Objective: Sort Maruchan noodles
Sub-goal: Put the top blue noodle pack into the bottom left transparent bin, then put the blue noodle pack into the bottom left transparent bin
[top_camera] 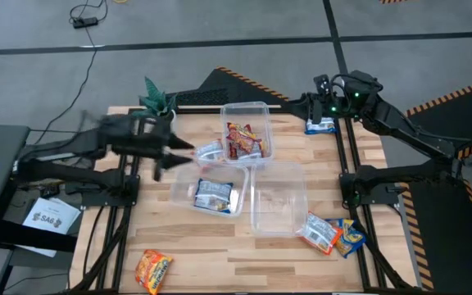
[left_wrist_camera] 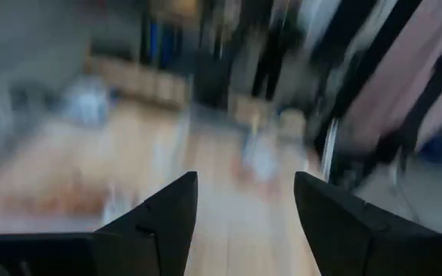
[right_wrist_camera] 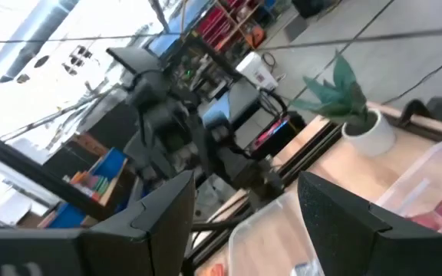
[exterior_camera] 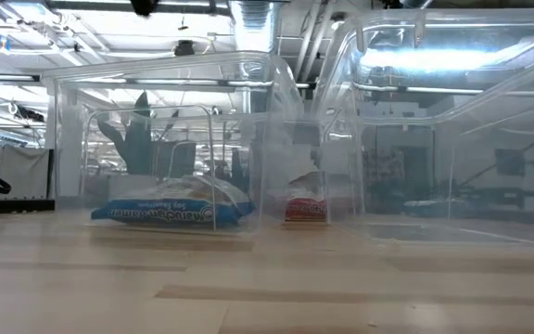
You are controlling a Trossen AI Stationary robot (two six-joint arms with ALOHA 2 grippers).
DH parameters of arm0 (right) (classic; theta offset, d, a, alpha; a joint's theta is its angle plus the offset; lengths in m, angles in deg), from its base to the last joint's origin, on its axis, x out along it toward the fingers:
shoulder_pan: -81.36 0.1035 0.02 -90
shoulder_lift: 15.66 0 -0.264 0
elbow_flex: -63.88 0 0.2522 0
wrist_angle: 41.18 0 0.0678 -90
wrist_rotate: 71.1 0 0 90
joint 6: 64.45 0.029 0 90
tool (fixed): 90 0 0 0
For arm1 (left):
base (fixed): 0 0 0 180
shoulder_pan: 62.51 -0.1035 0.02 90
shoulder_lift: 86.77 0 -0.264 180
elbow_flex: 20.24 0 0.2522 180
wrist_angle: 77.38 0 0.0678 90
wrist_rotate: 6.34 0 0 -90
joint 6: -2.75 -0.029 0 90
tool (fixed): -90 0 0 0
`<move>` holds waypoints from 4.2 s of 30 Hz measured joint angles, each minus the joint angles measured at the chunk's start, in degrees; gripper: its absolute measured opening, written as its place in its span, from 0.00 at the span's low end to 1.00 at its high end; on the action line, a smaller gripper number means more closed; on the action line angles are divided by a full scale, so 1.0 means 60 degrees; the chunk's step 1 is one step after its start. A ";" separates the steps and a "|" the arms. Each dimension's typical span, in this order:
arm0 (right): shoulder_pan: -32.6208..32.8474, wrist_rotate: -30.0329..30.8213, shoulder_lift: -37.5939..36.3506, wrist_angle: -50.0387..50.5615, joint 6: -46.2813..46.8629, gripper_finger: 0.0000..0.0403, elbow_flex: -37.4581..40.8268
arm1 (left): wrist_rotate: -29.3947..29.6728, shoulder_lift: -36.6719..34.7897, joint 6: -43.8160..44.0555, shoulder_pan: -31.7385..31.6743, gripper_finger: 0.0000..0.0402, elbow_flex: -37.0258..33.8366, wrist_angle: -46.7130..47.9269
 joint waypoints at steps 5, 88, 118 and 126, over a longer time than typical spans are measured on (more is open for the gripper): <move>-0.0005 0.0092 0.0007 0.0937 0.0008 0.63 -0.0001 | 0.1283 -0.2088 0.0398 0.0000 0.49 -0.1151 -0.1340; 0.5548 0.6235 0.2087 -0.1115 -0.3132 0.01 0.1286 | 0.3468 -0.3274 0.1431 0.0004 0.49 -0.2044 -0.1400; 0.6097 0.4298 0.7377 0.3509 -0.4483 0.32 -0.3872 | 0.3428 -0.3278 0.1591 0.0004 0.49 -0.2044 -0.1399; 0.5769 0.4287 0.6554 0.4460 -0.4543 0.68 -0.4459 | 0.3424 -0.3278 0.1587 0.0004 0.49 -0.2044 -0.1392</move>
